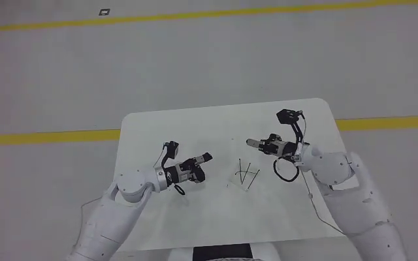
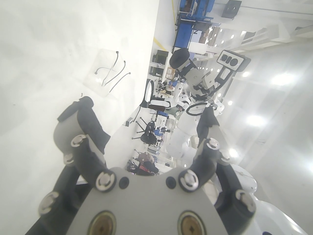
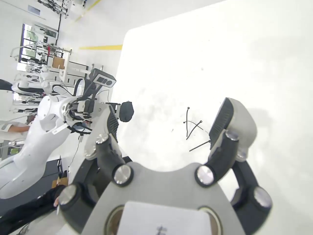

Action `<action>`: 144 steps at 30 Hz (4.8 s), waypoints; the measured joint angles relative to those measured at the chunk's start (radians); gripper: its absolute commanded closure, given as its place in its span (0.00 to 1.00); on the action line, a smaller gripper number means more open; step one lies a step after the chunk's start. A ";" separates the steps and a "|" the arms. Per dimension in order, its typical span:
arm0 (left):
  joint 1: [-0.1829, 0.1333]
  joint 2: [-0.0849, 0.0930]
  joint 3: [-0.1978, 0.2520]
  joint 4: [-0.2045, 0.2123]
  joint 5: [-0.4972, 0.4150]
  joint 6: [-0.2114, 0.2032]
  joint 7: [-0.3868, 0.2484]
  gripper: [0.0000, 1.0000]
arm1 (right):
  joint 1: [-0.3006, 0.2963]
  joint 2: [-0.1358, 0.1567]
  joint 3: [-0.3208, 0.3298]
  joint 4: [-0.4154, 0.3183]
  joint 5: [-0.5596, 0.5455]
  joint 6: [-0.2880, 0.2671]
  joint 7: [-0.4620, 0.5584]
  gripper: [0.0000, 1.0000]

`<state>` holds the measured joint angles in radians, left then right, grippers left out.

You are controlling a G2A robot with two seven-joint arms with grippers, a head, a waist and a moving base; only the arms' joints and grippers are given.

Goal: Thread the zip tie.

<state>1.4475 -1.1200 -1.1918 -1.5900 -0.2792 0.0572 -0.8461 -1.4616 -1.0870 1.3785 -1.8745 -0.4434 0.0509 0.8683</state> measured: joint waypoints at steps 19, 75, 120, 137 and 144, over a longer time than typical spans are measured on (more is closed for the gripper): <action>0.000 0.000 0.000 0.000 0.000 0.000 0.000 0.00 | 0.105 -0.005 -0.175 0.013 -0.020 0.082 0.302 0.00; 0.000 0.000 0.000 0.000 0.000 0.000 0.000 0.00 | 0.116 -0.034 -0.411 0.096 -0.237 0.220 0.082 0.00; 0.000 0.000 0.000 0.000 0.000 0.000 0.000 0.00 | 0.115 -0.040 -0.424 0.143 -0.361 0.245 0.056 0.81; 0.000 0.000 0.000 0.000 0.000 0.000 0.000 0.00 | 0.131 -0.057 -0.460 0.179 -0.438 0.278 0.022 0.88; 0.000 0.000 0.000 0.000 0.000 0.000 0.000 0.00 | 0.125 -0.061 -0.460 0.183 -0.458 0.285 0.017 0.87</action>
<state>1.4475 -1.1201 -1.1919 -1.5897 -0.2795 0.0575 -0.8458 -1.3361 -1.1475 0.9189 -1.6919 -0.9018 0.3361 0.8855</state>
